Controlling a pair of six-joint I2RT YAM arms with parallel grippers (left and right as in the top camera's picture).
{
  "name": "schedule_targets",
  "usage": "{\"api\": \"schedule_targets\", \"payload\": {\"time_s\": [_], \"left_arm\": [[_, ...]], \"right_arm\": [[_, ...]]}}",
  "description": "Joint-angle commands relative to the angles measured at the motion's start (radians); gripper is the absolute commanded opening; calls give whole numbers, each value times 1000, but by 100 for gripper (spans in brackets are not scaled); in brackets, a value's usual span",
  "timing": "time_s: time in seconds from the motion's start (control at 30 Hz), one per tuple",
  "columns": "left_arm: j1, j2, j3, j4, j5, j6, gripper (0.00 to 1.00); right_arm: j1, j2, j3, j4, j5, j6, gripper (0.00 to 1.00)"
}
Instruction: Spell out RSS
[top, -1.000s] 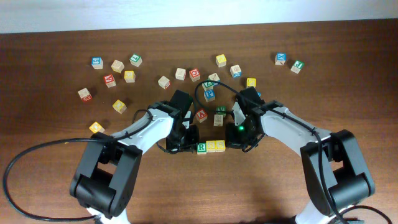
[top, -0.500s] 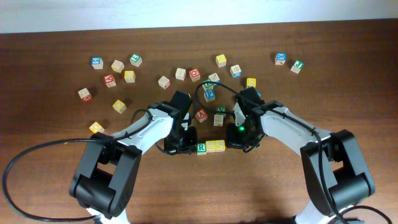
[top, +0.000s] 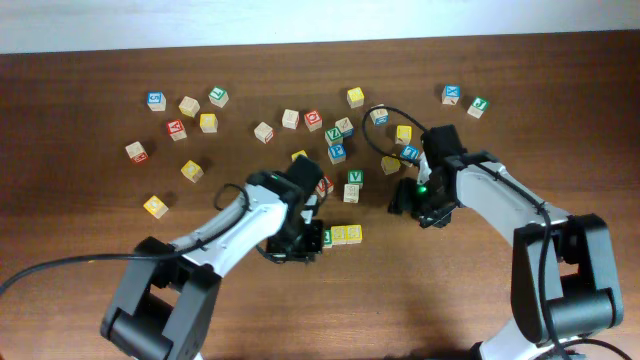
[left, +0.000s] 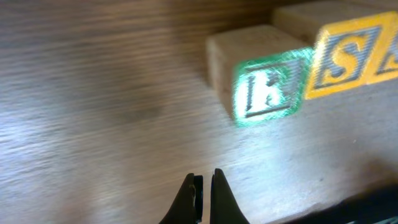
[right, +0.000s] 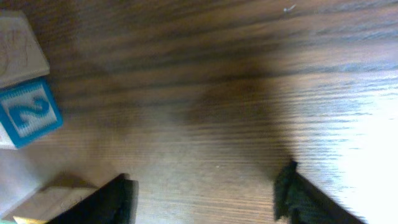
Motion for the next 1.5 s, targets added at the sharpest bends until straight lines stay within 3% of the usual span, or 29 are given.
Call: {"api": "schedule_targets", "payload": {"time_s": [0.0,0.2,0.23,0.47,0.7,0.87,0.9,0.97,1.03,1.17,1.47], "left_arm": [[-83,-10,-32,53,-44,-123,0],[-142,-5,-33,140,-192,-179,0],[-142,1,-32,148,-232,-182,0],[-142,20,-33,167,-232,-182,0],[-140,-16,-9,113,-177,-180,0],[-19,-121,12,55,-180,-101,0],[1,-115,6,63,-180,-101,0],[15,-86,-19,97,-179,-101,0],[11,-38,-25,130,-176,-102,0],[12,45,-25,163,-149,-101,0],[9,58,-25,200,-95,-101,0]], "right_arm": [[-25,42,-35,3,80,0,98],[-26,42,-33,-23,70,-8,98],[-26,40,-22,-35,21,-68,98],[-26,-12,92,-175,24,-110,98],[-24,-11,92,-184,-51,-136,99],[-24,-10,77,-207,-51,-136,83],[-24,-10,69,-207,-52,-135,75],[-10,-10,55,-208,-52,-135,45],[37,-10,55,-199,-52,-134,27],[134,-6,55,-167,-28,-60,17],[215,55,54,-86,-94,-22,17]]}}
